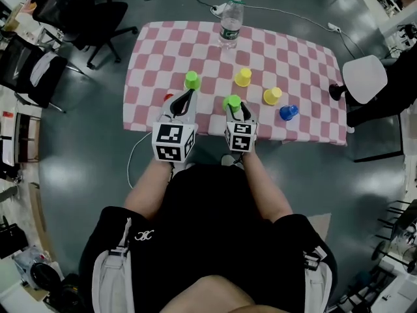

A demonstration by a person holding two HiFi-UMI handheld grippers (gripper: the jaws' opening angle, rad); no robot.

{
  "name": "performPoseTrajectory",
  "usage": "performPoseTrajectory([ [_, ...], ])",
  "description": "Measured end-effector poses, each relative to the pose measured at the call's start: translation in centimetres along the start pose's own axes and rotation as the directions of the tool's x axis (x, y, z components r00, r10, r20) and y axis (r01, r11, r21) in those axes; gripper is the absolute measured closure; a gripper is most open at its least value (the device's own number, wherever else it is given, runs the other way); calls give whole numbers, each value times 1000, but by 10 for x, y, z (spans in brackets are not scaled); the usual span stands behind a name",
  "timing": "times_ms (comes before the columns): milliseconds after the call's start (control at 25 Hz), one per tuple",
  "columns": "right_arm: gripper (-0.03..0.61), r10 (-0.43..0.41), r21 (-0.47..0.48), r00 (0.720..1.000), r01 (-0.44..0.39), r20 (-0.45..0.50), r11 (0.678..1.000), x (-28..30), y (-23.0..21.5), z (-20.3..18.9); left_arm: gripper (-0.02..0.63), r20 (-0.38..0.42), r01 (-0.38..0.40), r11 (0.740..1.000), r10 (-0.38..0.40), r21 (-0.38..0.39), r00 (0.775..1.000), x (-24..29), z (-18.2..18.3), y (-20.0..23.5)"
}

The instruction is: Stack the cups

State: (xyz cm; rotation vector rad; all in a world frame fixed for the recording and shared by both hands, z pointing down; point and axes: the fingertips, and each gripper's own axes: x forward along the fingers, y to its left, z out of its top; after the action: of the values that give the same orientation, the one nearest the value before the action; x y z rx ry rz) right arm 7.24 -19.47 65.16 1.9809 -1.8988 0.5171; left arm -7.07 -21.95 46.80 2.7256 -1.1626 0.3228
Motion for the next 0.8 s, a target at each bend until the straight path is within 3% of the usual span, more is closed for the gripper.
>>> performPoseTrajectory([
  [440,377,-9,12,999,9,-45,1000,2,32,-29,598,-36,33,999,-33,2,999,-13,-18,19],
  [800,376,-24,-12,999,24,-46,1000,7,37,-45,598,-19,39,999,-39,-16,999,-20,-18,26],
])
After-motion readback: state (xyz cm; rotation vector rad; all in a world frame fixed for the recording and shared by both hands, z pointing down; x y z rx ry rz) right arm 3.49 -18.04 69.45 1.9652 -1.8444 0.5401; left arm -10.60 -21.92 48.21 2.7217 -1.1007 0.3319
